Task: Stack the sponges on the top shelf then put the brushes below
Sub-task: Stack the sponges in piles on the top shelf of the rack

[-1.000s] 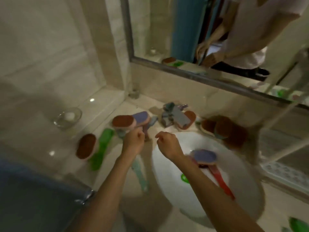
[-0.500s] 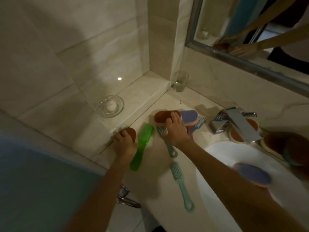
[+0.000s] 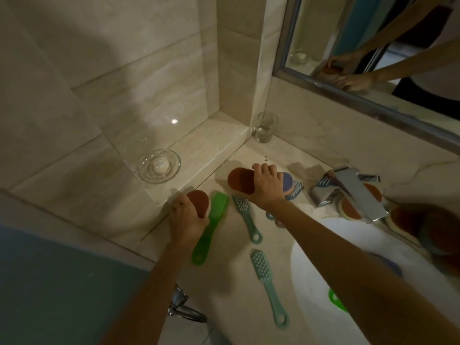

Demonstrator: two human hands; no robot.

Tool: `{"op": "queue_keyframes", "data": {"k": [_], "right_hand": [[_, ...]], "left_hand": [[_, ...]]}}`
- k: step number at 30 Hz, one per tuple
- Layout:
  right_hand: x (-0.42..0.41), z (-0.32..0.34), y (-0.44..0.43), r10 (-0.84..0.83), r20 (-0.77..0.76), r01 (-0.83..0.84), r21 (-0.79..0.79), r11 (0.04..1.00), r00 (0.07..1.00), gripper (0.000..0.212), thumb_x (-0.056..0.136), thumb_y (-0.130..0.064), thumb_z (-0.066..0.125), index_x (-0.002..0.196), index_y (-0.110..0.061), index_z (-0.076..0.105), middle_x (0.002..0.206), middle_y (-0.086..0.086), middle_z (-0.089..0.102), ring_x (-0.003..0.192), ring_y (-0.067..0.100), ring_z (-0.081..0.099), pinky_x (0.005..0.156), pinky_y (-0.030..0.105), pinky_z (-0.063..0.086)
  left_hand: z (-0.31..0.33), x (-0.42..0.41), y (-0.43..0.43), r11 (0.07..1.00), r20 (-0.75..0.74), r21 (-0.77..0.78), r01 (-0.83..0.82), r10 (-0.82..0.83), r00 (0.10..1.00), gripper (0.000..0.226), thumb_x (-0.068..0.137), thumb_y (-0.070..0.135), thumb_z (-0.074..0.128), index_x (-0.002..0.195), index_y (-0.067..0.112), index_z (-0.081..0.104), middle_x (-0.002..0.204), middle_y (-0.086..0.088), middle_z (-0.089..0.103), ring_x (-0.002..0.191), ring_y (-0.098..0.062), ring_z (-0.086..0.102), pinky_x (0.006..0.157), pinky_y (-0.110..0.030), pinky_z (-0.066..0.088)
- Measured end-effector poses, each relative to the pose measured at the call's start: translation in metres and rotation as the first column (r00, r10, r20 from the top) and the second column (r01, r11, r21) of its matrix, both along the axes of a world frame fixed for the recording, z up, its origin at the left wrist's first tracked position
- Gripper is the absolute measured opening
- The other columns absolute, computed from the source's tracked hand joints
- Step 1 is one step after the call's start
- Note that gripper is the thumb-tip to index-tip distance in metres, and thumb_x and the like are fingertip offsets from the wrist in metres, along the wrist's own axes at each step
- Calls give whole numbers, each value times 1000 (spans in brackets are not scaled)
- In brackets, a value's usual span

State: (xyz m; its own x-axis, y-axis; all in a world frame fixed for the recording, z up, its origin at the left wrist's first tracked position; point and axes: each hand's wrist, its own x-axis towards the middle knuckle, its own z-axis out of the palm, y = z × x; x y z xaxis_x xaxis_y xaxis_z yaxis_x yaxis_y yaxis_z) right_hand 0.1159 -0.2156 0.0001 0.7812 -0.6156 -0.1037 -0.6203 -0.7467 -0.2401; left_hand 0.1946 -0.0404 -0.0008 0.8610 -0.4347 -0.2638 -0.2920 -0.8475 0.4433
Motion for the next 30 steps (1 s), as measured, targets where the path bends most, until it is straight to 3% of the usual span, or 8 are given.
{"op": "queue_keyframes", "data": {"k": [4,11,16,20,23,27,30], "right_hand": [[-20,28,3,-43,160,37,39,999,986,74,75,-39,70,133,-11,34,130,10,42,120,29,38,102,39,33],[-112,115,-5,-204,409,230,-14,973,890,63,72,-24,72,124,-2,44,120,17,41,108,33,44,90,40,43],[-225,168,-10,-345,536,402,11,915,771,73,73,-24,74,134,-10,36,128,10,40,115,25,41,96,35,40],[-320,201,-5,-454,619,571,11,821,641,72,70,-18,74,132,-11,39,127,9,43,113,23,44,87,24,35],[-386,221,0,-501,652,663,-4,749,570,72,70,-18,74,133,-11,39,124,8,43,112,22,45,87,24,35],[-464,245,7,-514,722,734,11,679,464,68,71,-18,76,130,-14,41,115,-2,40,109,14,42,88,24,37],[-524,260,5,-510,796,773,86,629,326,70,71,-15,77,131,-15,40,124,0,44,115,14,44,95,29,42]], "left_hand": [[32,-8,-13,998,60,-62,17,-13,998,72,74,21,74,130,6,31,130,-16,46,118,-33,46,100,-42,39],[113,-64,-65,932,199,-246,267,-221,955,86,71,16,73,142,7,25,136,-15,39,126,-33,42,103,-40,36],[160,-148,-108,738,217,-451,503,-456,863,77,72,26,73,139,13,37,133,-11,41,126,-29,42,105,-36,36],[192,-227,-135,559,301,-518,647,-589,750,76,75,40,72,139,19,37,133,-8,41,127,-26,40,104,-35,35],[214,-285,-149,452,341,-520,725,-668,661,77,77,46,68,141,21,34,136,-7,39,128,-25,38,107,-38,35],[240,-358,-163,305,437,-483,821,-728,528,82,79,38,68,147,19,26,135,-5,37,127,-24,38,105,-34,35],[263,-410,-174,182,494,-432,884,-772,400,84,80,31,68,148,19,21,139,-5,35,130,-23,36,106,-34,33]]}}
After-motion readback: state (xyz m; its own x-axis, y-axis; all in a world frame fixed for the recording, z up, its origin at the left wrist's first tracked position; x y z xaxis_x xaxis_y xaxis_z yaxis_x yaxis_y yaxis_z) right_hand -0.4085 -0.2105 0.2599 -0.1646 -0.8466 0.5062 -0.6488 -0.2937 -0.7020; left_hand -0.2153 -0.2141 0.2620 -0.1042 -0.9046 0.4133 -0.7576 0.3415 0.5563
